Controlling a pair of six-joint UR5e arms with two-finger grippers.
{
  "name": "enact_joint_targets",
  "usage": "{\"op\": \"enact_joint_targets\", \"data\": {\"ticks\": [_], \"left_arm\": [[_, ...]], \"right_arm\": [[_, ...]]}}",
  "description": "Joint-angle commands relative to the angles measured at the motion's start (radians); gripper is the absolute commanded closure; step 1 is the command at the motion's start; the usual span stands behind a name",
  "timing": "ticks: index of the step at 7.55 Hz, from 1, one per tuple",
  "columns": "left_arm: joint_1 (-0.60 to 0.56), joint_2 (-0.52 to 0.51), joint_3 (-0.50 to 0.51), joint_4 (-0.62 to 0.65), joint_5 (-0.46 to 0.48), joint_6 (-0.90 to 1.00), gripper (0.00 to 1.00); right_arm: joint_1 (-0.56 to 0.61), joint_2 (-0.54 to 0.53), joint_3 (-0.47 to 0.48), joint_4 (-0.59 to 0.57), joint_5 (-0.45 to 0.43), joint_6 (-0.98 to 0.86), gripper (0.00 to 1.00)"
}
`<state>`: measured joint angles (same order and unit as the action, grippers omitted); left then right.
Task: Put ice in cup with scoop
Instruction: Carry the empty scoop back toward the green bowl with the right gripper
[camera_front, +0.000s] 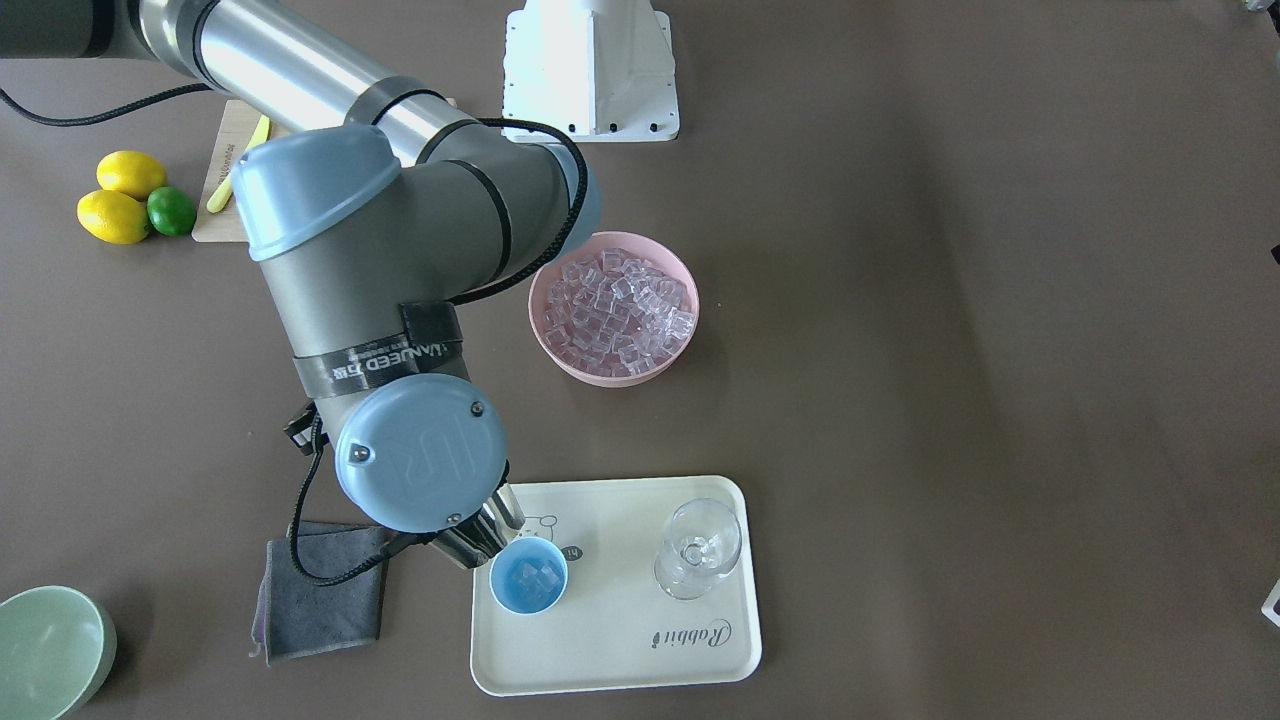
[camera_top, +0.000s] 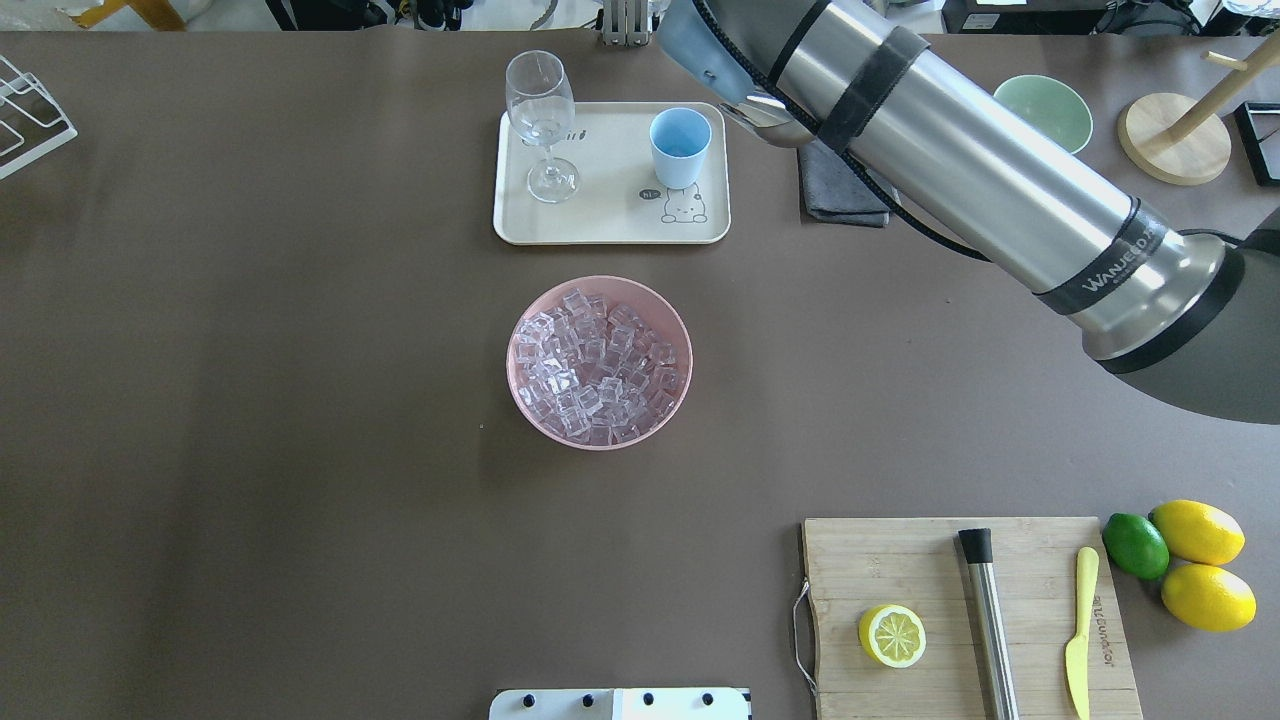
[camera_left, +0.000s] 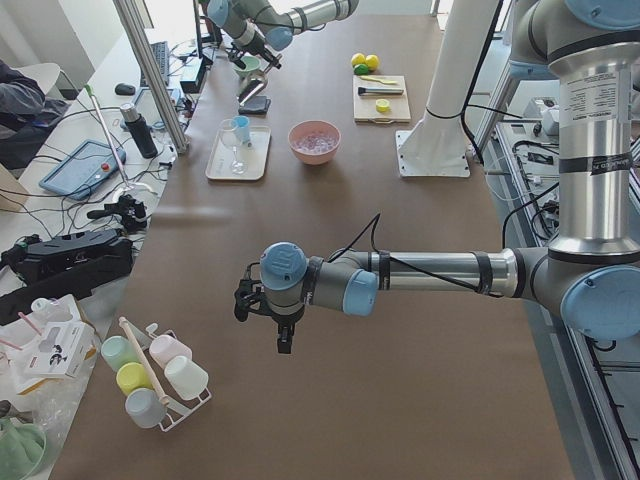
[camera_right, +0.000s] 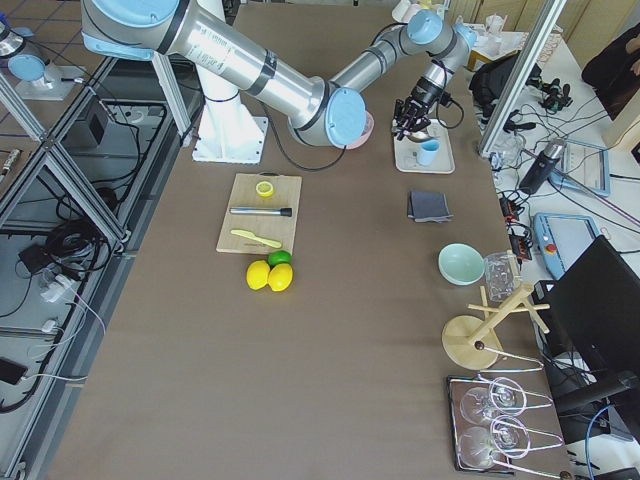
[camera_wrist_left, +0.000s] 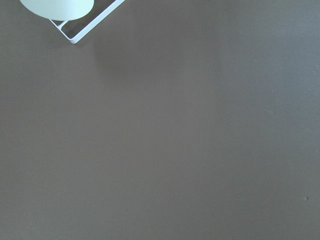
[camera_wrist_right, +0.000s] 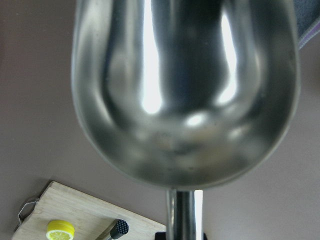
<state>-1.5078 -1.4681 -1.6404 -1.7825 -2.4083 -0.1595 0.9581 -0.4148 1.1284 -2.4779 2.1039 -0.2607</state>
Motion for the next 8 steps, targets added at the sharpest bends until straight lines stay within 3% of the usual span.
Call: {"op": "enact_joint_targets", "data": {"ticks": [1, 2, 4, 6, 8], "left_arm": [[0.001, 0.000, 0.001, 0.000, 0.000, 0.000, 0.02], [0.001, 0.000, 0.001, 0.000, 0.000, 0.000, 0.02], [0.001, -0.001, 0.008, 0.000, 0.000, 0.000, 0.02], [0.001, -0.003, 0.010, 0.000, 0.000, 0.000, 0.02], [0.003, -0.008, 0.010, 0.000, 0.000, -0.002, 0.02]], "right_arm": [[0.037, -0.183, 0.277, -0.010, 0.001, 0.084, 1.00], [0.045, -0.281, 0.406, -0.010, 0.002, 0.171, 1.00], [0.041, -0.483, 0.593, 0.045, 0.088, 0.454, 1.00], [0.008, -0.615, 0.697, 0.201, 0.100, 0.645, 1.00], [-0.018, -0.738, 0.715, 0.386, 0.096, 0.748, 1.00]]}}
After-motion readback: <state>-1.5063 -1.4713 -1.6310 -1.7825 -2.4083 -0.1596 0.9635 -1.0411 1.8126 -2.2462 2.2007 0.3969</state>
